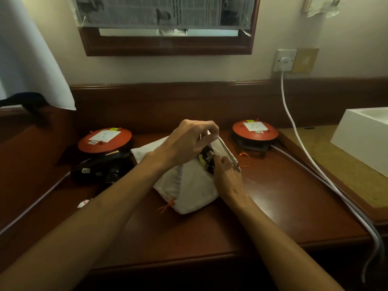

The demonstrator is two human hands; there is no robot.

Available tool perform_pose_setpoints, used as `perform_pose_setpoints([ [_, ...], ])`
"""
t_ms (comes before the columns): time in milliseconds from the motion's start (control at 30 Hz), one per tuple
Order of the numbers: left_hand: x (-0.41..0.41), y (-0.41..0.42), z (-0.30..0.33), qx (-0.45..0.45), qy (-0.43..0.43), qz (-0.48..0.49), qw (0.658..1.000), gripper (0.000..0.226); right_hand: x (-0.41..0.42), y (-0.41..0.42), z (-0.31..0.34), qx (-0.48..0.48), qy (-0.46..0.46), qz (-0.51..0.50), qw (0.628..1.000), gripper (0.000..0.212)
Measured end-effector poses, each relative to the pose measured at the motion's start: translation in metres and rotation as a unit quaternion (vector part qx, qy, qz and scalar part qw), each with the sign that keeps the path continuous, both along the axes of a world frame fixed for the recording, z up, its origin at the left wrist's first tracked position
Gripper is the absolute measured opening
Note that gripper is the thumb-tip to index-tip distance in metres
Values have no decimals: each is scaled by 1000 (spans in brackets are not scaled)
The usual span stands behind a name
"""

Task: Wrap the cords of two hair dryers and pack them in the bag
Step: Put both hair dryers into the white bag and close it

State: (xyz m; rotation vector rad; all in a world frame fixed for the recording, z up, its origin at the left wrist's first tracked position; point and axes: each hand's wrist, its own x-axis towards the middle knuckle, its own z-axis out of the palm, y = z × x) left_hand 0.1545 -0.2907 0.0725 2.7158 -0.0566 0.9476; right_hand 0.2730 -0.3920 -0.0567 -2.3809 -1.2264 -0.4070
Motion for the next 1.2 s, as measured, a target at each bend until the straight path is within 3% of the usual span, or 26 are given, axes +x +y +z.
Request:
perform_pose_setpoints([
  [100,-3,2,-4,-30,24,-3,999,6,-6,-5,2,-64,-1,13,998,35],
  [233,-17,17,-24,-129,94,13,987,22,-13,-41,26,-156,54,113,980,52],
  [300,-23,35,-45,-185,88,87,975,30,-14,-67,42,-175,124,150,965,43],
  [367,-23,55,-72,-185,111,219,952,43,-14,-88,62,-192,189,189,944,29],
  [433,-22,66,-106,-160,197,328,910,55,-14,-96,83,-163,227,208,937,19],
  [500,-24,67,-138,-142,272,347,886,66,-14,-90,101,-103,224,199,949,15],
  [600,-25,67,-160,-124,305,346,878,73,-17,-62,109,-43,192,178,964,14],
  [733,-24,70,-161,-116,311,347,877,74,-21,0,94,-53,97,169,979,26],
  [933,-26,71,-163,-111,306,343,881,75,7,66,33,-266,-69,120,954,64],
  [1100,-23,73,-165,-111,303,330,887,72,20,72,6,-309,-157,34,937,71],
  [1200,-23,73,-166,-109,299,323,891,71,15,85,1,-373,-246,20,895,77],
])
